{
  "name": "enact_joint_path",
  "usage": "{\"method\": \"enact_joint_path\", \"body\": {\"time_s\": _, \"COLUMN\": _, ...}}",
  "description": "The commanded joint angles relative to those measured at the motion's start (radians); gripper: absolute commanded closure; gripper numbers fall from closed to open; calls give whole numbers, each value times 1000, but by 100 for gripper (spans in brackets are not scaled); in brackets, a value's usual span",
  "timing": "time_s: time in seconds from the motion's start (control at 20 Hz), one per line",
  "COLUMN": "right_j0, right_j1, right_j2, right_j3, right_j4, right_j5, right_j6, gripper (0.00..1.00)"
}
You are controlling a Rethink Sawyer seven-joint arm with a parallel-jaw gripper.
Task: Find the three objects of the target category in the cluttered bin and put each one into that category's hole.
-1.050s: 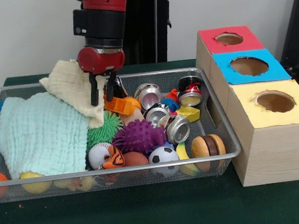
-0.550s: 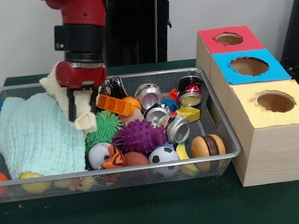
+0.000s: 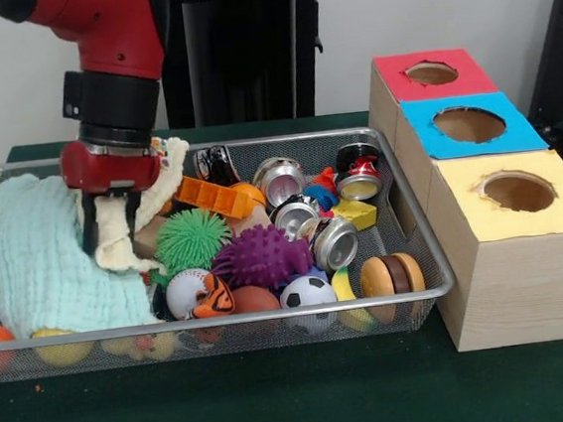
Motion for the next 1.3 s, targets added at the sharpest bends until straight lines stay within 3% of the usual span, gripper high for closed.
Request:
{"method": "enact_joint_path", "body": {"time_s": 0.05, "right_j0": -271, "right_j1": 59, "right_j2": 279, "right_j3": -7, "right_j4": 52, "right_j5": 188, "right_j6": -126, "gripper": 100}}
{"method": "enact_joint_path", "body": {"time_s": 0.25, "right_j0": -231, "right_j1": 46, "right_j2": 243, "right_j3": -10, "right_j4": 48, "right_j5": 171, "right_j6": -83, "gripper": 100}}
{"method": "enact_joint_path", "body": {"time_s": 0.4, "right_j0": -197, "right_j1": -43, "right_j2": 203, "right_j3": 63, "right_j4": 67, "right_j5": 178, "right_j6": -50, "gripper": 100}}
{"method": "enact_joint_path", "body": {"time_s": 0.5, "right_j0": -173, "right_j1": -151, "right_j2": 185, "right_j3": 152, "right_j4": 106, "right_j5": 230, "right_j6": -67, "gripper": 100}}
{"method": "enact_joint_path", "body": {"time_s": 0.65, "right_j0": -175, "right_j1": -326, "right_j2": 216, "right_j3": 300, "right_j4": 227, "right_j5": 356, "right_j6": -144, "gripper": 100}}
{"method": "enact_joint_path", "body": {"time_s": 0.85, "right_j0": -183, "right_j1": -477, "right_j2": 277, "right_j3": 429, "right_j4": 422, "right_j5": 522, "right_j6": -179, "gripper": 100}}
{"method": "enact_joint_path", "body": {"time_s": 1.05, "right_j0": -164, "right_j1": -528, "right_j2": 306, "right_j3": 491, "right_j4": 524, "right_j5": 561, "right_j6": -101, "gripper": 100}}
{"method": "enact_joint_path", "body": {"time_s": 1.3, "right_j0": -123, "right_j1": -527, "right_j2": 311, "right_j3": 530, "right_j4": 572, "right_j5": 518, "right_j6": 21, "gripper": 100}}
